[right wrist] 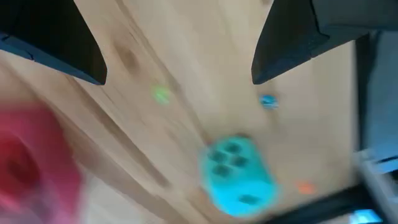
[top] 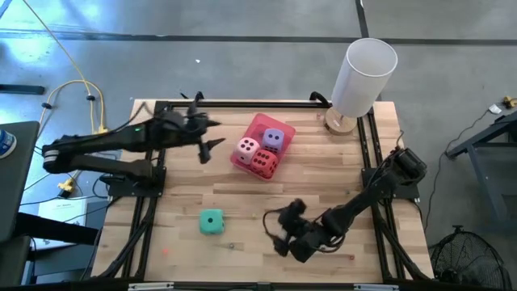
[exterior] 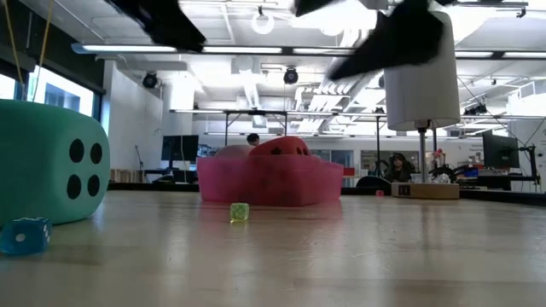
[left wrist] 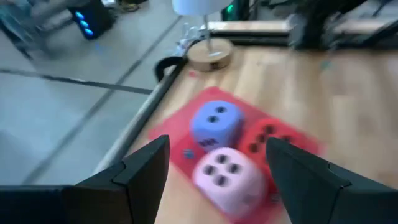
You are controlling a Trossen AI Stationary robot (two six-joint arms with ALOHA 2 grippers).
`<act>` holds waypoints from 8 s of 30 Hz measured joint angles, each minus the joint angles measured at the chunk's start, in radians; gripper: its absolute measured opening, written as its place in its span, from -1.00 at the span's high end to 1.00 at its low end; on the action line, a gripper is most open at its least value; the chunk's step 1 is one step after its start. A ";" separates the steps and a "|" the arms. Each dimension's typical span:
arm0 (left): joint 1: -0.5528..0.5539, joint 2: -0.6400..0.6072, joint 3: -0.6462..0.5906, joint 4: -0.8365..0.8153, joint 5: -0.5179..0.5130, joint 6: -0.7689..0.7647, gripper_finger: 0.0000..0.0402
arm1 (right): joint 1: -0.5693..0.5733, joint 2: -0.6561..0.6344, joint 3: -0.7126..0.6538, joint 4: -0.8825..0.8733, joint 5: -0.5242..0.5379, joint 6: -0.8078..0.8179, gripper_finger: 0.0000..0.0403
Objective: Pick & Place Dice
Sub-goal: Put the small light green die into the red bin
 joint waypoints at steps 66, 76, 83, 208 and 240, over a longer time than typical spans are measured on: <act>-0.110 -0.076 0.000 -0.070 0.006 -0.107 -0.29 | -0.191 0.170 0.000 0.135 -0.076 -0.251 -0.96; -0.184 -0.139 0.002 -0.025 0.019 -0.065 -0.28 | -0.240 0.099 0.042 0.244 0.026 -0.417 -0.96; -0.263 -0.163 0.001 -0.156 0.018 -0.120 -0.28 | -0.191 0.099 0.079 0.215 -0.058 -0.472 -0.96; -0.587 -0.150 0.001 -0.320 0.042 -0.185 -0.28 | -0.125 0.504 0.079 0.290 0.157 0.001 0.47; -0.617 -0.149 -0.164 -0.158 0.042 -0.283 -0.28 | -0.232 -0.027 0.077 0.154 0.285 -0.448 0.82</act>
